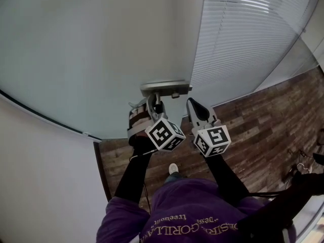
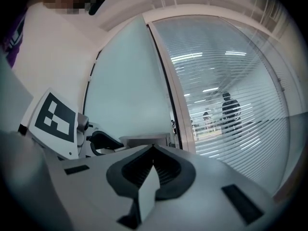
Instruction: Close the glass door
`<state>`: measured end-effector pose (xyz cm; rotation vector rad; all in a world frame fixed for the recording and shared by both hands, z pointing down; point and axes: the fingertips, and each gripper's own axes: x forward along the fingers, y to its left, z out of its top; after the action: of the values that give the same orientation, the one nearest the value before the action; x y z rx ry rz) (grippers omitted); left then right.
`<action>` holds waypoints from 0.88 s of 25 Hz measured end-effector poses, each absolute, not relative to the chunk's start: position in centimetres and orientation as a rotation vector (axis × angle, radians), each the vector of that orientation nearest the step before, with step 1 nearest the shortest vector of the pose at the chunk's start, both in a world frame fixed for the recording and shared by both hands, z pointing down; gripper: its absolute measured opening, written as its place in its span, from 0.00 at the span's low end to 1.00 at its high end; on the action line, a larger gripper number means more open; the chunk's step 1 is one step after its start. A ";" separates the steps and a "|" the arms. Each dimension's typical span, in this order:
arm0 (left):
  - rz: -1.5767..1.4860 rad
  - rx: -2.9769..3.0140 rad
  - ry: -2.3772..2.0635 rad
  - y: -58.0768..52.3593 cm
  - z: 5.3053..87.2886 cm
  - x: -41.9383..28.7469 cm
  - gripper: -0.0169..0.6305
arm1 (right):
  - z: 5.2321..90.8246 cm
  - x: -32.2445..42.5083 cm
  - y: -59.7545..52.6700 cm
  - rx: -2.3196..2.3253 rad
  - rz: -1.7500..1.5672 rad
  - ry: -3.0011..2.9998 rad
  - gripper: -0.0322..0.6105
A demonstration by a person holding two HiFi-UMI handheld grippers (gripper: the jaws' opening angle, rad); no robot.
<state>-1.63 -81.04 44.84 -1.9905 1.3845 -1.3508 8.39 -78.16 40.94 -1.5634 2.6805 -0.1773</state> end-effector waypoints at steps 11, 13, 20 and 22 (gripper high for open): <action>-1.331 -1.962 1.474 -82.2 45.7 -2.5 0.24 | 42.0 7.3 -78.5 -1.598 -0.126 2.655 0.04; -1.324 -1.955 1.487 -82.5 45.6 -2.6 0.25 | 42.0 7.2 -78.6 -1.583 -0.120 2.661 0.04; -1.367 -1.927 1.535 -86.9 45.3 -2.2 0.25 | 41.0 8.3 -83.0 -1.511 -0.144 2.710 0.04; -1.379 -1.921 1.545 -88.7 45.2 -2.2 0.25 | 40.6 8.8 -84.8 -1.505 -0.153 2.714 0.04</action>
<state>-2.16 -88.70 45.19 -1.9208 1.5448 -1.3786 8.82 -84.82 40.58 -1.5049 2.7138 -0.1532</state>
